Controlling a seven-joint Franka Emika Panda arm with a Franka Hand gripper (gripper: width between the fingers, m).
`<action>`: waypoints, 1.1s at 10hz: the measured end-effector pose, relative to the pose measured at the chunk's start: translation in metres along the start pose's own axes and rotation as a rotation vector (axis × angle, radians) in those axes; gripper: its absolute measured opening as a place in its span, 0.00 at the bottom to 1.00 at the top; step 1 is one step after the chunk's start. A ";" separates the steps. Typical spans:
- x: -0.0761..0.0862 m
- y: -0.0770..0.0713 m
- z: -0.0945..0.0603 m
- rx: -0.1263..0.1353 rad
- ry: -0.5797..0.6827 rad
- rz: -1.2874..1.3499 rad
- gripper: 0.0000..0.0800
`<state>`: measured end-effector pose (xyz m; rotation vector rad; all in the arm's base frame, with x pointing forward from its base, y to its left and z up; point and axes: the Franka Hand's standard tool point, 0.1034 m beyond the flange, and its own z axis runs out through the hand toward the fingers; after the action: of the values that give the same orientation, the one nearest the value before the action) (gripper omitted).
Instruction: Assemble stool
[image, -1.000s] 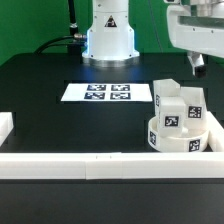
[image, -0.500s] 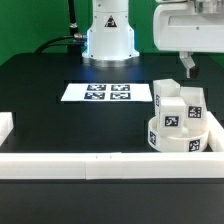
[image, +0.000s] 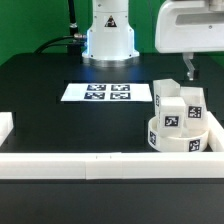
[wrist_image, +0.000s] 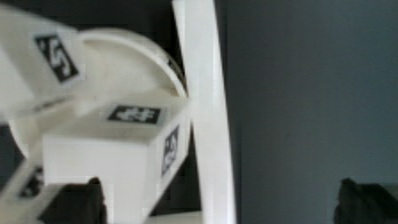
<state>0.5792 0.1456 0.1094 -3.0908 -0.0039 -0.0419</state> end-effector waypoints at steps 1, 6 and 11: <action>0.000 0.000 0.000 -0.001 0.000 -0.052 0.81; 0.000 0.002 0.001 -0.065 -0.011 -0.605 0.81; 0.001 0.014 0.004 -0.081 -0.031 -0.951 0.81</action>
Offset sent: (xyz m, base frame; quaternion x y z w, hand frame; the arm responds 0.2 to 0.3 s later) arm -0.0015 0.0009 -0.0039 -0.0245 -0.0038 -0.2695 0.9627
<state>0.5807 0.1319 0.1046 -2.8324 -1.4612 -0.0275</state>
